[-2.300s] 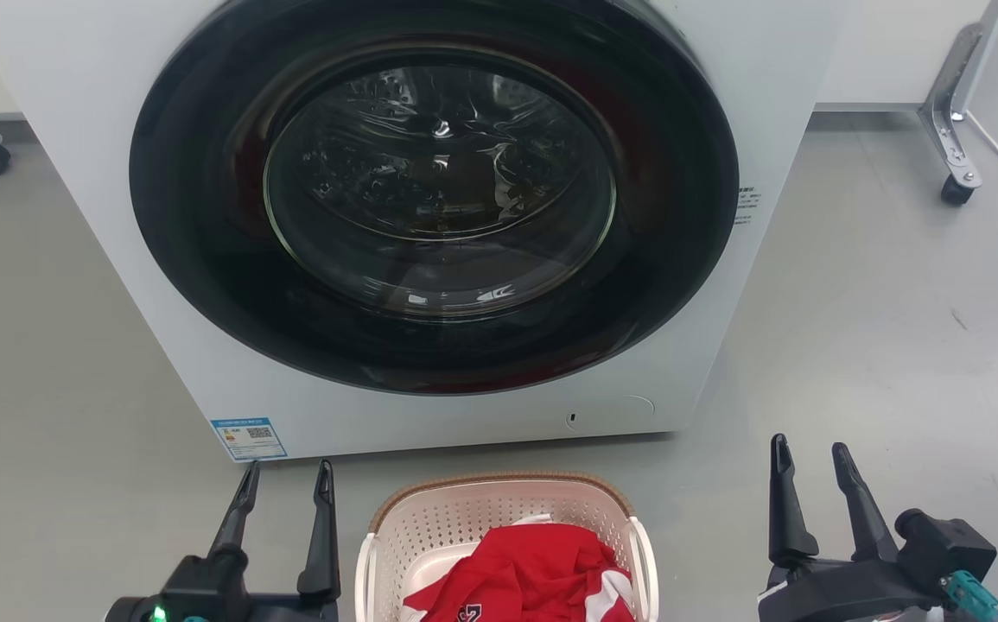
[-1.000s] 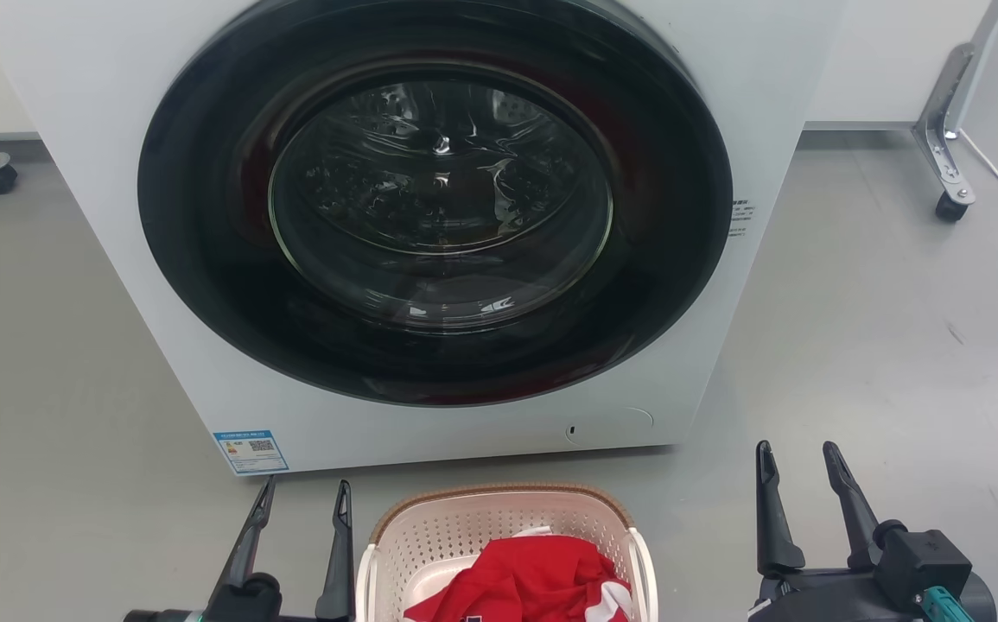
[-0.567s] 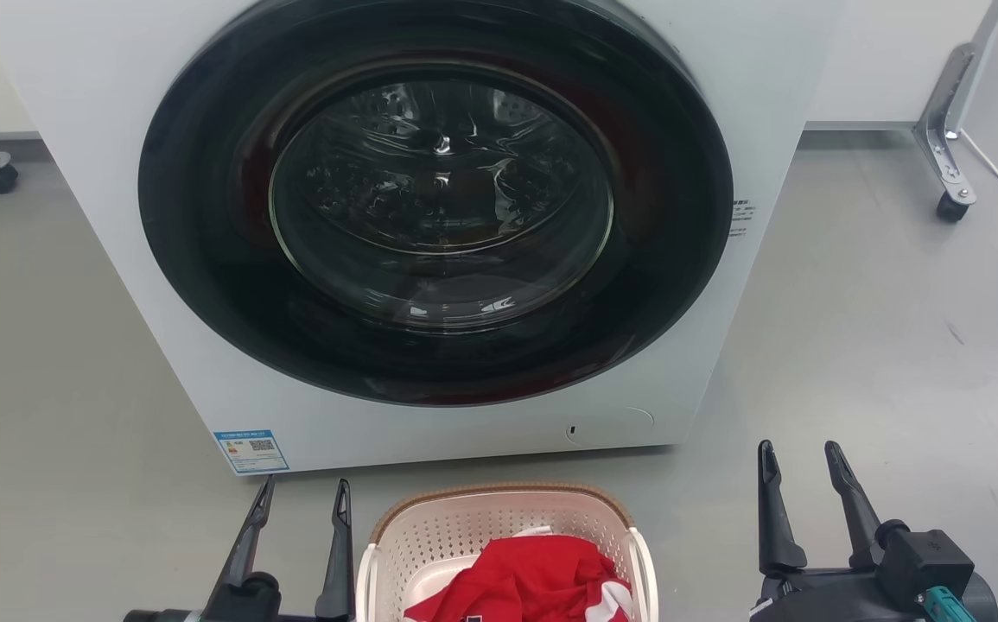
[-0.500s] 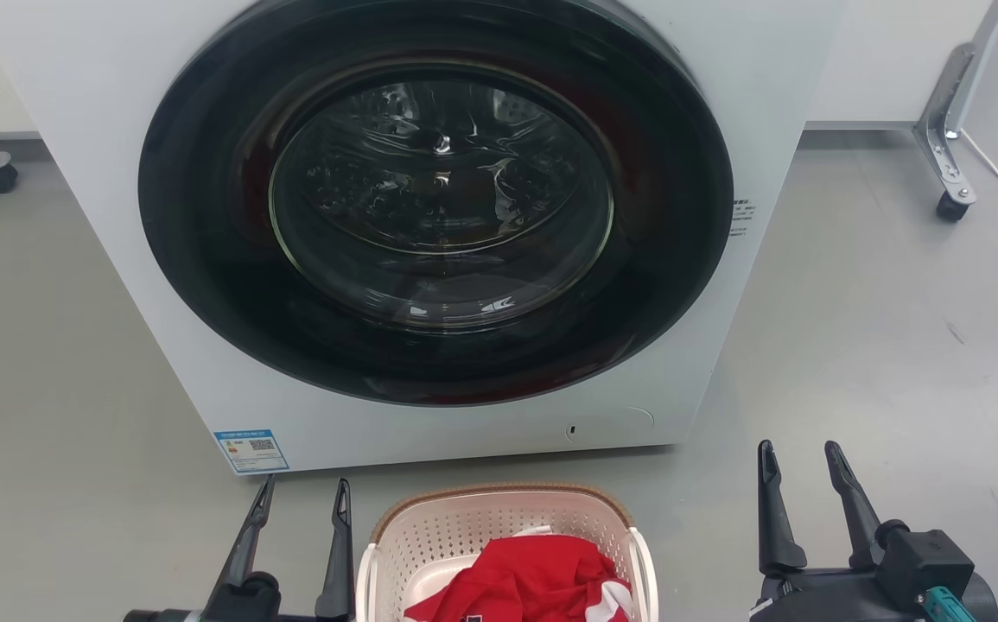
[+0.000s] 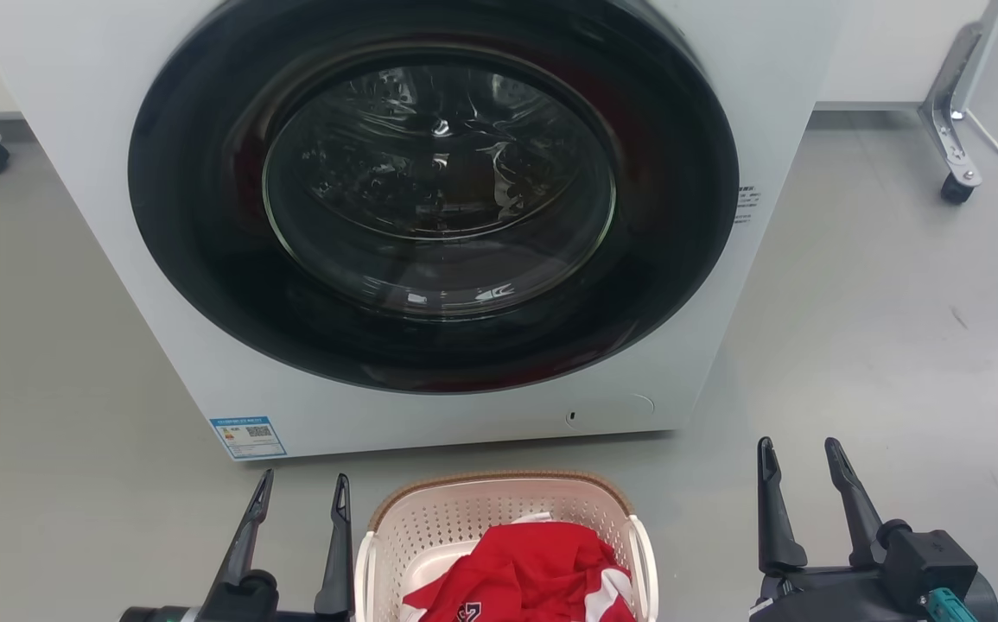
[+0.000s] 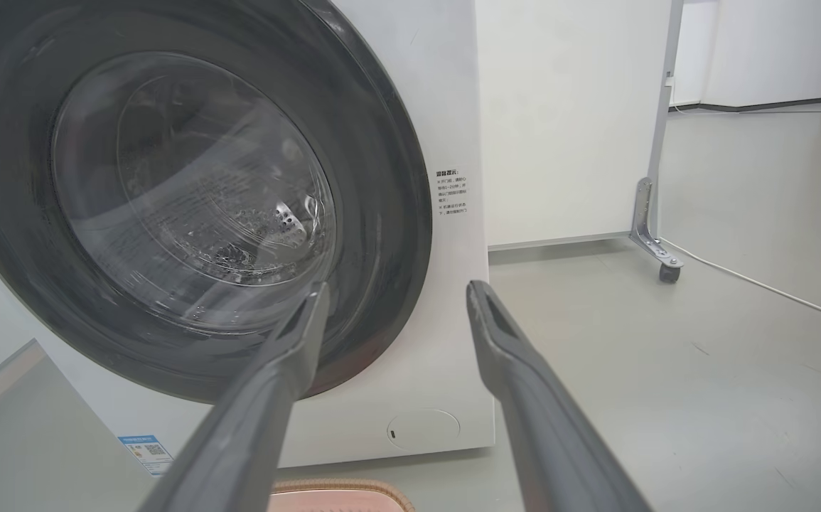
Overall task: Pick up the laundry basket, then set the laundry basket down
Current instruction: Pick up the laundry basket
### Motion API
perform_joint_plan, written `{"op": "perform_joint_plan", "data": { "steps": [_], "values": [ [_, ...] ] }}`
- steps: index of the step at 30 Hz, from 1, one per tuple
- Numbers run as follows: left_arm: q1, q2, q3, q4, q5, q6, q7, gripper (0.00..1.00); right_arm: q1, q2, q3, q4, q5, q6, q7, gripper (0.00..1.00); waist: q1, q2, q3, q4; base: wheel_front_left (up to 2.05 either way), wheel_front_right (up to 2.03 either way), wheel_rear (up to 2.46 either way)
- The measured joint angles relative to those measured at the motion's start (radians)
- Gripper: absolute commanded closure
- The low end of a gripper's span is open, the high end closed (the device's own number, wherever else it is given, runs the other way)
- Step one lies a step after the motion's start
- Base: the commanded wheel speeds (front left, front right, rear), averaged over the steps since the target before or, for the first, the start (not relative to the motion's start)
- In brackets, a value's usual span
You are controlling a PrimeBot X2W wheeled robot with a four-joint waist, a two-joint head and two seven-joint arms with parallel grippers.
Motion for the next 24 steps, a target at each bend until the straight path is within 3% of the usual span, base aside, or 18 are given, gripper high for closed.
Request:
{"op": "perform_joint_plan", "data": {
  "steps": [12, 24],
  "values": [
    [-0.015, -0.003, 0.011, -0.025, 0.001, -0.008, 0.000, 0.00, -0.023, 0.000, -0.006, -0.016, 0.000, 0.010, -0.004, 0.00, 0.0000, 0.0000, 0.081, -0.002, 0.00, 0.00, 0.00],
    [-0.181, -0.010, 0.021, 0.041, -0.002, -0.026, 0.000, 0.00, -0.190, -0.001, -0.017, 0.048, -0.020, 0.041, -0.005, 0.00, 0.0001, 0.0000, 0.233, -0.007, 0.00, 0.00, 0.00]
  ]
}}
